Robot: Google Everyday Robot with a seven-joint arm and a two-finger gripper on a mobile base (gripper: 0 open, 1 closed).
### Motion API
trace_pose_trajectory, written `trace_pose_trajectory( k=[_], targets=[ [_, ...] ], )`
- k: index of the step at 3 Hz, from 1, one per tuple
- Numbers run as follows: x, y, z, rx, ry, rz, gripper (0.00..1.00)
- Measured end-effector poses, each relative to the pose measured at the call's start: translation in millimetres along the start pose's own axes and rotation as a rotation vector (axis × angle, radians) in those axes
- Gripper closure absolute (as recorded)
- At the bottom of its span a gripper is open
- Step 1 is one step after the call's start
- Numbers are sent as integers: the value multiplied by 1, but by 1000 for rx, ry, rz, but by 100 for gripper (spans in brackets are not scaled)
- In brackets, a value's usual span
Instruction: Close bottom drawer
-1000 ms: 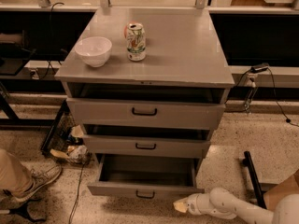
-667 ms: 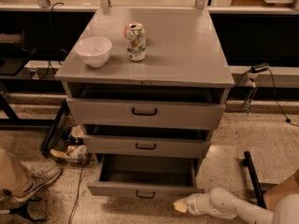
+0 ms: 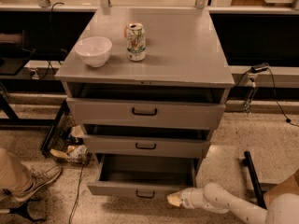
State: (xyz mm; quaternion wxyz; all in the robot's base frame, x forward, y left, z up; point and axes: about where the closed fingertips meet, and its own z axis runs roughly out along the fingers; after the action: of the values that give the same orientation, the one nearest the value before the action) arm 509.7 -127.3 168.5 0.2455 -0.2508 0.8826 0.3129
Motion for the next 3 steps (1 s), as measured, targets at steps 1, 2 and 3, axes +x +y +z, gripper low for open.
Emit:
trace_pose_trajectory(
  k=[1, 2, 3],
  targets=[
    [-12, -1, 8, -1, -29, -26, 100],
    [-35, -11, 21, 8, -68, -58, 100],
    [-35, -11, 21, 8, -68, -58, 100]
  ],
)
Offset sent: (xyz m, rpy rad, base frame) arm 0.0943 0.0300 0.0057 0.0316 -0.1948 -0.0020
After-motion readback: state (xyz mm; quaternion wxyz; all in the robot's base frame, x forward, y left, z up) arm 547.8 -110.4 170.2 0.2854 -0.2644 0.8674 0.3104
